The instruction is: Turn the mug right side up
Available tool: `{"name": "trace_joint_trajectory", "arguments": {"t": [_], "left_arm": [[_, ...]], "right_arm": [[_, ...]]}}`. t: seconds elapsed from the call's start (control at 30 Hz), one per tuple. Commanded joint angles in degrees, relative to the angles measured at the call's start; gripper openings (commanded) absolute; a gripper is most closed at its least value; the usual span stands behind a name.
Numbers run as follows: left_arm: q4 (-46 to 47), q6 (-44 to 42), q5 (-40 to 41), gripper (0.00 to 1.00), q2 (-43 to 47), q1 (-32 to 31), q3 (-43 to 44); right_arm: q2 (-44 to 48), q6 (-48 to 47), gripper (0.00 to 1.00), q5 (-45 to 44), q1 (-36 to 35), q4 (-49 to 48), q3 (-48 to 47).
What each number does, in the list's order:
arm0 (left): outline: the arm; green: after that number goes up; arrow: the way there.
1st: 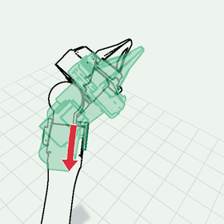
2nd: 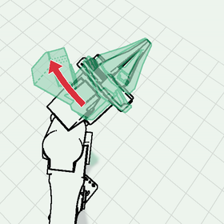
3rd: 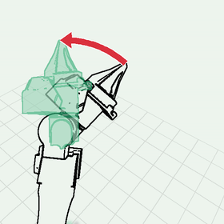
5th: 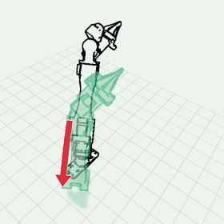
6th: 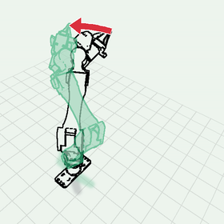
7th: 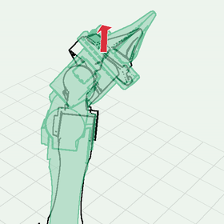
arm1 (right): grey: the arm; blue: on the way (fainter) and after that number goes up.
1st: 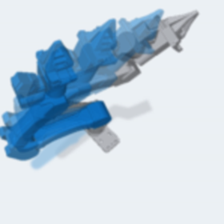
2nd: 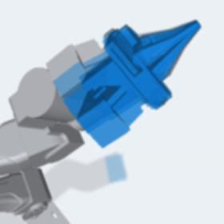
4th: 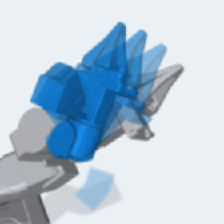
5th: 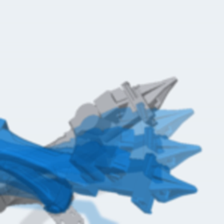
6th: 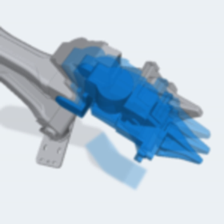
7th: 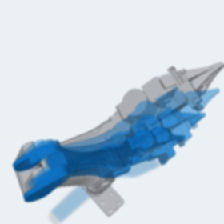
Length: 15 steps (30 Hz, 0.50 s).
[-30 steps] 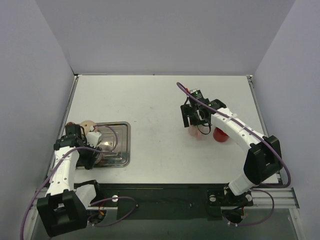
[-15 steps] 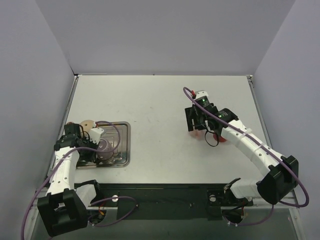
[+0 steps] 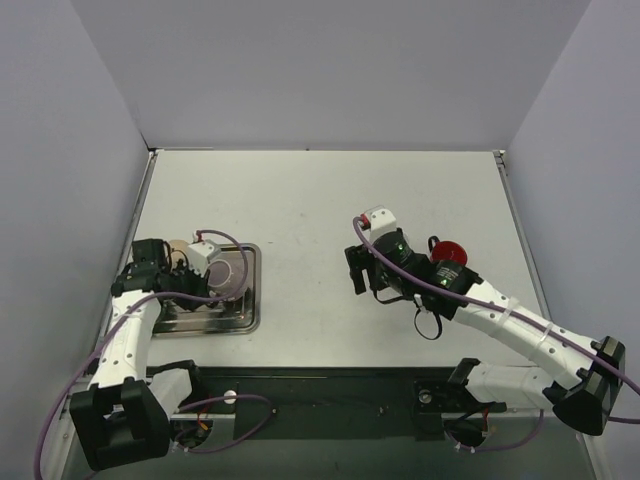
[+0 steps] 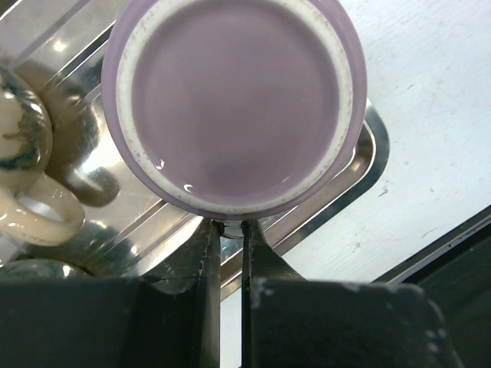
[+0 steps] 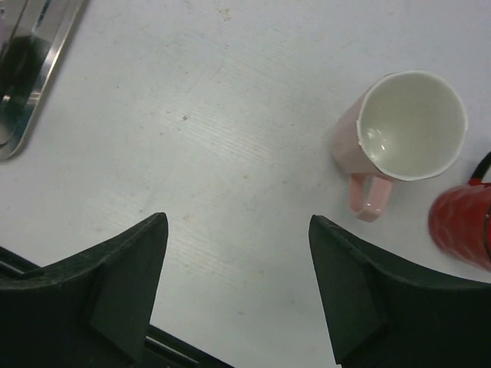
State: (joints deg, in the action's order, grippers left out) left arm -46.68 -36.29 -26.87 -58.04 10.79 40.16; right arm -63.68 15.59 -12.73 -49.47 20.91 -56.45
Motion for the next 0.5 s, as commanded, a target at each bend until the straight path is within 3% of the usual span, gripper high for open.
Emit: {"name": "trace_joint_trajectory", "arguments": {"t": [0.0, 0.13, 0.23, 0.27, 0.37, 0.47], "left_arm": [[4.9, 3.1, -8.7, 0.0, 1.5, -0.9, 3.6], [2.1, 12.6, -20.4, 0.0, 1.1, -0.9, 14.4], [-3.5, 16.2, -31.9, 0.0, -1.7, -1.3, 22.9], [-6.5, 16.5, -35.7, 0.0, -3.2, -2.5, 27.4], [-8.2, 20.3, -38.2, 0.0, -4.7, -7.7, 32.4], [-2.0, 27.0, -39.7, 0.0, -3.3, -12.7, 32.0]], "right_arm": [[1.1, 2.2, 0.7, 3.4, -2.5, -10.1, 2.8], [0.8, 3.2, 0.72, 14.3, -5.1, -23.2, 5.5], [1.8, 8.3, 0.89, 21.9, -5.7, -40.6, 7.9], [2.4, 10.7, 0.89, 24.5, -5.7, -45.2, 9.1], [2.3, 15.0, 0.9, 26.7, -6.2, -60.7, 8.9], [-0.6, 18.2, 0.9, 27.4, -6.5, -70.4, 7.4]]}}
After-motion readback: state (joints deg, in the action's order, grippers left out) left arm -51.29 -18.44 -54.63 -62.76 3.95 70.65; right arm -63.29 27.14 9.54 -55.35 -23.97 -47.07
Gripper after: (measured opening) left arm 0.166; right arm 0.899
